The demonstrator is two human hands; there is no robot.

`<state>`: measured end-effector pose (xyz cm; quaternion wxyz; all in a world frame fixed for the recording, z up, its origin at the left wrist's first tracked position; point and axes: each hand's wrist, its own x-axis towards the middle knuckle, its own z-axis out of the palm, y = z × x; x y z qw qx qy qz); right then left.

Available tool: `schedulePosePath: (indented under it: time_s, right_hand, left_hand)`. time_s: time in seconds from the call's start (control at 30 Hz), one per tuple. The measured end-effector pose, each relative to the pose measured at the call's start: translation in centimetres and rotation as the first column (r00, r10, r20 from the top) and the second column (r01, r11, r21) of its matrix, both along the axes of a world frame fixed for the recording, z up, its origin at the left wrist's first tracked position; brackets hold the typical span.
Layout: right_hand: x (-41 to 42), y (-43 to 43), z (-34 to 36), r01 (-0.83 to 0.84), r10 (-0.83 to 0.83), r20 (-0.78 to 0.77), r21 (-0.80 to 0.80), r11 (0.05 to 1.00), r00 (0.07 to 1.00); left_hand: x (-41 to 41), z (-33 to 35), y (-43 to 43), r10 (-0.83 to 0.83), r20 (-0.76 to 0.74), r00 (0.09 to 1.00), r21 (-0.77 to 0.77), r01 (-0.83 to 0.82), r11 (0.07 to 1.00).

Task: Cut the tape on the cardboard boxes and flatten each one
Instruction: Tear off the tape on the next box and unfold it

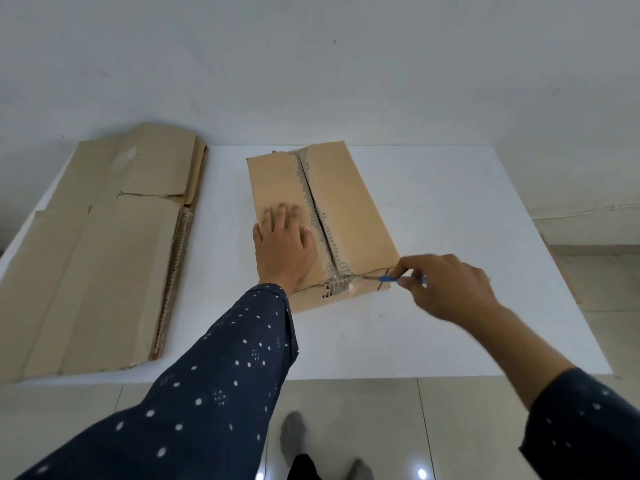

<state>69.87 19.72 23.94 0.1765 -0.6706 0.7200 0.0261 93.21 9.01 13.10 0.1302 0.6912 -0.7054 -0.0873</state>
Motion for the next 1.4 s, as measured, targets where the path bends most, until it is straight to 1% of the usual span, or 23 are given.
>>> schedulePosePath:
  time_s: [0.03,0.07,0.13,0.23,0.3,0.37,0.4,0.47,0.5,0.57,0.6,0.67,0.7,0.73,0.77,0.83,0.87,0.93,1.0,1.07,1.17,1.3,1.4]
  right_hand:
    - [-0.7,-0.6,0.5,0.032,-0.035,0.121,0.03,0.999,0.992]
    - [-1.3,-1.4,0.9,0.071,-0.072,0.233,0.015,0.997,0.97]
    - [-1.5,-3.4,0.4,0.175,-0.146,0.353,-0.05,0.983,0.924]
    - [0.7,-5.9,-1.9,0.263,-0.231,0.388,-0.03,0.964,0.892]
    - [2.3,-6.7,-2.6,0.256,-0.245,0.338,0.013,0.967,0.909]
    - [3.3,-6.9,-2.8,0.24,-0.241,0.267,0.036,0.97,0.933]
    - [3.7,-6.9,-2.9,0.235,-0.238,0.262,0.043,0.971,0.935]
    - [4.9,-6.6,-3.4,0.238,-0.253,0.347,0.085,0.967,0.903]
    - [5.7,-6.2,-3.7,0.258,-0.287,0.447,0.126,0.958,0.847]
    - [7.6,-5.3,-3.7,0.301,-0.401,0.648,0.267,0.916,0.647]
    - [8.5,-4.9,-3.6,0.293,-0.456,0.705,0.35,0.89,0.543]
    - [9.8,-4.6,-3.5,0.282,-0.525,0.759,0.445,0.85,0.386]
    - [10.1,-4.9,-3.4,0.326,-0.543,0.772,0.447,0.833,0.331]
    - [10.0,-5.4,-3.4,0.41,-0.544,0.78,0.407,0.816,0.308]
    - [9.7,-6.3,-3.3,0.508,-0.53,0.772,0.319,0.8,0.351]
    - [8.1,-8.7,-3.0,0.598,-0.481,0.672,0.07,0.798,0.563]
    - [7.1,-10.0,-2.8,0.593,-0.455,0.607,-0.034,0.804,0.652]
    - [5.0,-12.9,-2.5,0.543,-0.391,0.549,-0.141,0.828,0.738]
    - [3.4,-15.5,-2.6,0.468,-0.355,0.512,-0.108,0.877,0.783]
    - [2.4,-17.4,-2.9,0.379,-0.331,0.469,-0.008,0.925,0.819]
    - [1.3,-19.0,-3.7,0.284,-0.29,0.357,0.069,0.956,0.888]
    - [0.2,-19.2,-3.7,0.224,-0.228,0.256,0.047,0.973,0.939]
    - [-0.1,-18.0,-3.0,0.174,-0.182,0.234,0.054,0.983,0.955]
  left_hand:
    - [-0.1,0.1,0.0,-0.001,-0.003,1.0,0.005,0.001,1.0]
    - [-0.1,0.2,0.0,0.003,-0.009,1.0,0.008,-0.003,1.0]
    - [-0.2,0.5,0.1,0.047,-0.045,0.998,0.013,-0.047,0.999]
    - [-0.5,1.1,0.1,0.167,-0.132,0.977,0.084,-0.157,0.984]
    - [-0.6,1.5,-0.5,0.217,-0.169,0.962,0.139,-0.194,0.971]
    - [-0.1,1.8,-1.5,0.239,-0.17,0.956,0.155,-0.213,0.965]
    - [0.3,2.0,-2.1,0.239,-0.16,0.958,0.155,-0.215,0.964]
    - [1.4,2.2,-3.7,0.219,-0.13,0.967,0.17,-0.196,0.966]
    - [1.9,2.3,-4.7,0.202,-0.111,0.973,0.186,-0.179,0.966]
    - [2.7,2.8,-6.7,0.149,-0.079,0.986,0.231,-0.127,0.965]
    - [2.8,3.0,-7.6,0.107,-0.07,0.992,0.255,-0.086,0.963]
    - [2.7,3.3,-9.1,-0.005,-0.053,0.999,0.29,0.02,0.957]
    - [2.3,3.3,-9.6,-0.059,-0.046,0.997,0.299,0.07,0.952]
    - [1.8,3.3,-9.9,-0.102,-0.037,0.994,0.296,0.108,0.949]
    - [0.9,3.3,-9.9,-0.133,-0.024,0.991,0.282,0.135,0.95]
    - [-1.5,3.2,-8.8,-0.17,0.0,0.985,0.23,0.166,0.959]
    - [-2.9,3.1,-7.8,-0.178,-0.001,0.984,0.203,0.175,0.963]
    - [-5.4,2.8,-5.7,-0.184,-0.008,0.983,0.185,0.182,0.966]
    - [-6.7,2.1,-4.3,-0.197,0.03,0.98,0.193,0.188,0.963]
    - [-6.9,1.3,-4.0,-0.225,0.088,0.97,0.192,0.205,0.96]
    - [-6.6,1.1,-4.5,-0.258,0.123,0.958,0.196,0.232,0.953]
    - [-6.2,1.3,-5.3,-0.321,0.06,0.945,0.208,0.302,0.93]
    - [-3.7,2.2,-7.1,-0.428,-0.039,0.903,0.246,0.424,0.872]
